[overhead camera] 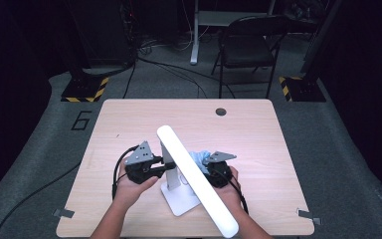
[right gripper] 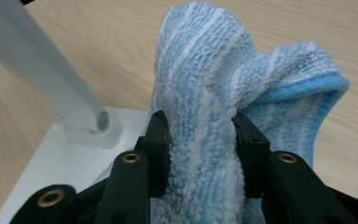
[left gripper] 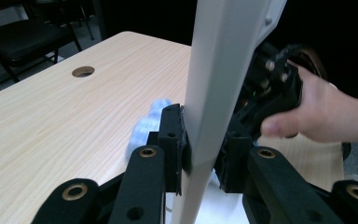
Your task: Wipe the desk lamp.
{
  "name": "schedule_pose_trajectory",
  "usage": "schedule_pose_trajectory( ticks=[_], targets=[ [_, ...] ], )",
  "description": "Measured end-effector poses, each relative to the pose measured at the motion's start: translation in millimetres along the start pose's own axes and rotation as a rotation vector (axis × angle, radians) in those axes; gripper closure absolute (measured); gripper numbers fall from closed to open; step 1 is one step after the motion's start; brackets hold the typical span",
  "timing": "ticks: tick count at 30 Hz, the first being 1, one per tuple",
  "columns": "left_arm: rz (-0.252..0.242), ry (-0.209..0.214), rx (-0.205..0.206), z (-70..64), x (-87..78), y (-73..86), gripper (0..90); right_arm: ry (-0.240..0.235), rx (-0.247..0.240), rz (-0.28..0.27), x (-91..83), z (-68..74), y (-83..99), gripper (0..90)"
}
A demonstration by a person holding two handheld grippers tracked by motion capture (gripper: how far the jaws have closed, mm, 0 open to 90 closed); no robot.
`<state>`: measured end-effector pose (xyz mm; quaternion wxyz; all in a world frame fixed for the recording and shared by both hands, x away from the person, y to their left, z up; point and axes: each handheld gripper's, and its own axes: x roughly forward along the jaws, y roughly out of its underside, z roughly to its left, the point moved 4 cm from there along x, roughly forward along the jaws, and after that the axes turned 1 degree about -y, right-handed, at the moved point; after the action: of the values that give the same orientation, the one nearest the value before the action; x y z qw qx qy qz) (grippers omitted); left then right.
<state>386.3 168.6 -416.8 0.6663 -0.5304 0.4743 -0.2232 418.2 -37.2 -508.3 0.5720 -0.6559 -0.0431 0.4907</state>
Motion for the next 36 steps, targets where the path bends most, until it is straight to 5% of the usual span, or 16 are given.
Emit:
schedule_pose_trajectory(
  ticks=[5, 9, 10, 12, 17, 21, 23, 31, 36],
  targets=[
    [-0.011, 0.000, -0.013, 0.5, 0.5, 0.3, 74.5, -0.023, -0.049, 0.061, 22.3, 17.3, 3.8, 55.9],
    [-0.012, 0.000, -0.019, -0.3, 0.9, 0.4, 74.4, 0.004, -0.070, 0.039, 28.7, 25.1, 4.4, 55.0],
    [-0.011, -0.001, -0.018, -0.4, 0.7, 0.4, 74.5, 0.023, -0.136, 0.037, 29.7, 26.8, 5.6, 58.1],
    [-0.009, -0.004, -0.017, -0.4, 0.4, 0.5, 74.6, 0.033, -0.178, 0.036, 29.3, 28.7, 7.4, 61.3],
    [-0.004, -0.013, -0.012, -1.4, -0.5, 0.8, 74.9, -0.008, -0.142, 0.030, 28.3, 19.0, 8.8, 64.7],
    [-0.008, -0.017, -0.015, -1.5, -0.9, 1.3, 74.9, 0.023, -0.160, 0.031, 24.1, 5.2, 10.1, 66.6],
    [-0.009, -0.018, -0.014, -1.3, -1.0, 1.3, 74.9, 0.036, -0.110, 0.026, 22.2, -3.2, 9.8, 67.0],
    [-0.012, -0.022, -0.022, -1.5, -0.8, 1.4, 74.9, 0.066, -0.053, 0.040, 14.2, -28.5, 10.1, 66.9],
    [-0.002, -0.015, -0.018, -1.6, -0.5, 0.7, 74.7, 0.101, -0.054, 0.032, 15.1, -19.2, 10.4, 68.6]
  ],
)
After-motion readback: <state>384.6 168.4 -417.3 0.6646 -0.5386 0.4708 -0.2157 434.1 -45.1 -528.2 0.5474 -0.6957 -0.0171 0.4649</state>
